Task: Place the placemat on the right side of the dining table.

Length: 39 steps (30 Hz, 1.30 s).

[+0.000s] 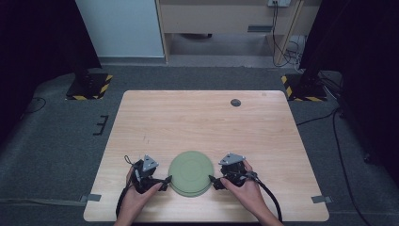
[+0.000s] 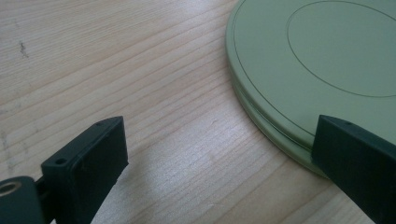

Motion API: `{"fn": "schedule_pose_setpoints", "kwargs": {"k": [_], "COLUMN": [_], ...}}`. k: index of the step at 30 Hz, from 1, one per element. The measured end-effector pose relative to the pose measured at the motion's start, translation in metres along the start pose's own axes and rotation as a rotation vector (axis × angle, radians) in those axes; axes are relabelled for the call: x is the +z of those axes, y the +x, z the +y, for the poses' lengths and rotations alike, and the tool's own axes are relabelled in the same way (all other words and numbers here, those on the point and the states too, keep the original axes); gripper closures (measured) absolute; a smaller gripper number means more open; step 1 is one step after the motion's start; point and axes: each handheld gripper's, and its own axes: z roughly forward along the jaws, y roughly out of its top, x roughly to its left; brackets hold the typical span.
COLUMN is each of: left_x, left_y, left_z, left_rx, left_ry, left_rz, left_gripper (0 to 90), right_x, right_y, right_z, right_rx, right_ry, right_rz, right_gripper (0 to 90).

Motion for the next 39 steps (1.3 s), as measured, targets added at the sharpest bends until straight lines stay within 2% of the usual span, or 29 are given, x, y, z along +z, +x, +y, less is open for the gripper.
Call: {"fn": "schedule_pose_setpoints", "kwargs": {"k": [3,9,12,14,16,17,25,28,30,33,39], "left_x": [0.0013,0.0038,0.0043,0.0036,0.0035,0.0035,0.0083,0.0087,0.0071,0.0061,0.009], "left_y": [0.0007,0.0019,0.0031,0.003,0.0027,0.0027,0.0031,0.0034,0.0023,-0.0002,-0.0003], "left_z": [0.0015,0.0047,0.0045,0.0039,0.0033,0.0027,0.0074,0.0078,0.006,0.0052,0.0081], "left_rx": [-0.004,-0.008,-0.017,-0.02,-0.015,-0.017,-0.013,-0.011,-0.01,-0.003,-0.001], "left_ry": [-0.001,-0.012,-0.013,-0.008,-0.004,-0.001,-0.013,-0.014,-0.008,-0.005,-0.008], "left_rz": [0.01,0.037,0.03,0.022,0.02,0.015,0.051,0.052,0.038,0.028,0.049], "left_gripper": [1.7,1.9,1.8,3.1,3.1,3.2,1.6,2.3,3.1,2.9,1.4], "right_x": [0.0021,0.0049,0.0062,0.0047,0.0039,0.0034,0.0066,0.0077,0.0057,0.0043,0.0081], "right_y": [-0.0019,-0.0031,-0.0048,-0.0048,-0.0044,-0.0014,-0.0031,-0.0047,-0.0045,-0.0014,-0.0022], "right_z": [0.0007,0.0032,0.0037,0.0029,0.0025,0.0016,0.0039,0.0048,0.0038,0.0027,0.0048], "right_rx": [0.009,0.01,0.025,0.044,0.044,0.034,0.032,0.036,0.049,0.036,0.035], "right_ry": [0.003,-0.007,-0.007,-0.006,-0.007,0.004,-0.004,-0.009,-0.011,-0.007,-0.011], "right_rz": [-0.006,-0.034,-0.032,-0.022,-0.017,0.002,-0.034,-0.041,-0.031,-0.018,-0.046], "right_gripper": [5.4,4.3,4.3,8.1,8.6,7.9,4.4,4.3,8.3,8.1,5.2]}}
